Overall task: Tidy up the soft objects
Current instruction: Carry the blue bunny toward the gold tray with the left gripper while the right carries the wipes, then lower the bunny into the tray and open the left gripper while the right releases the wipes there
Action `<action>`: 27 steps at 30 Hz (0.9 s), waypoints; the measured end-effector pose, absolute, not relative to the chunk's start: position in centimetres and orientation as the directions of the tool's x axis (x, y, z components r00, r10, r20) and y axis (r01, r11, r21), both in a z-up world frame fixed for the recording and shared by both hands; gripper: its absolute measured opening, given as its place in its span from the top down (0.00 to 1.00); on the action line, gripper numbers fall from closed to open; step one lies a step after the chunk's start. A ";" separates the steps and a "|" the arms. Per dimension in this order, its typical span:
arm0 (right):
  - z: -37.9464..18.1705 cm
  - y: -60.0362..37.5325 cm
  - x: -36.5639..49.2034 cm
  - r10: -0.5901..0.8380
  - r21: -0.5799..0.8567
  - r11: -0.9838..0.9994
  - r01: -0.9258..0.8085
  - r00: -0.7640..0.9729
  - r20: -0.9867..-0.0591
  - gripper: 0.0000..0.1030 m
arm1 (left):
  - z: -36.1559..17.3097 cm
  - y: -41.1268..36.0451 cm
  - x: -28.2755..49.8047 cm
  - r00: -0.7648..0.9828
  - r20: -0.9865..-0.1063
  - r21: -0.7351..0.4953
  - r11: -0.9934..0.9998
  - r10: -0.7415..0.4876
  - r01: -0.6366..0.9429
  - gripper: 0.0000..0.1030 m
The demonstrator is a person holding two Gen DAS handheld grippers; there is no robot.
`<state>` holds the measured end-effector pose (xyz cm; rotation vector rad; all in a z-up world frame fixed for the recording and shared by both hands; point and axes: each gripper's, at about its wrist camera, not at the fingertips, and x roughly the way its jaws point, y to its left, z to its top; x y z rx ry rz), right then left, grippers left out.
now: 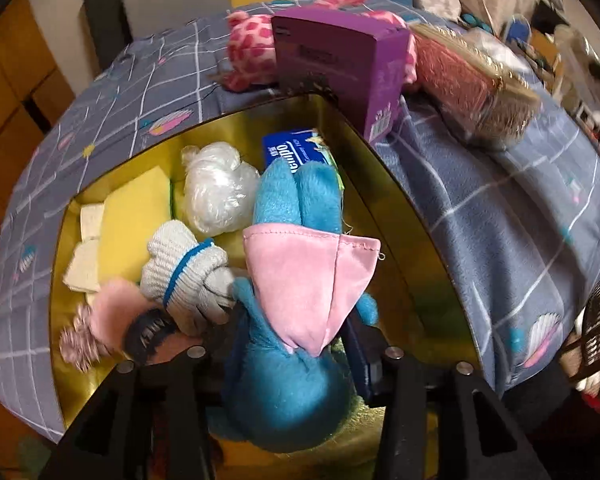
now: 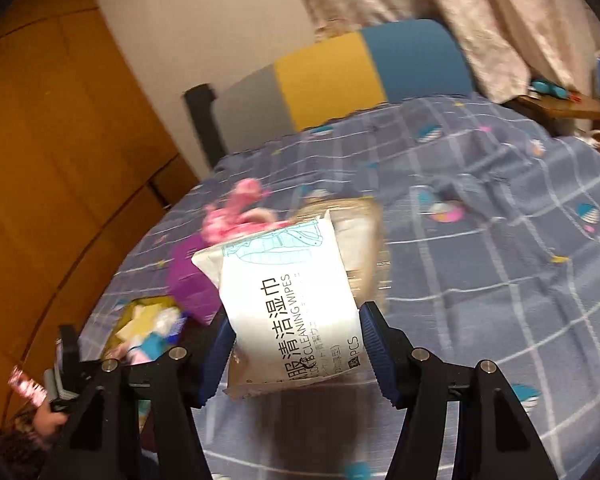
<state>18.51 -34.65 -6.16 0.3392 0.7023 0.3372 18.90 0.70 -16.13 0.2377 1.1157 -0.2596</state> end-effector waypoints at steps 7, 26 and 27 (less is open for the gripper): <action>-6.2 -27.2 17.5 0.493 0.383 0.868 -0.316 0.645 -0.584 0.39 | -15.1 3.7 16.3 0.314 -0.862 -0.301 0.901 -0.397 0.314 0.53; -7.3 -12.2 16.9 0.611 0.360 0.772 -0.524 0.458 -0.645 0.39 | -9.8 15.3 10.9 0.694 -0.652 -0.438 0.899 -0.305 -0.016 0.48; -7.5 -11.5 16.9 0.602 0.341 0.775 -0.533 0.454 -0.658 0.39 | -9.8 15.4 10.8 0.699 -0.649 -0.437 0.899 -0.301 -0.017 0.48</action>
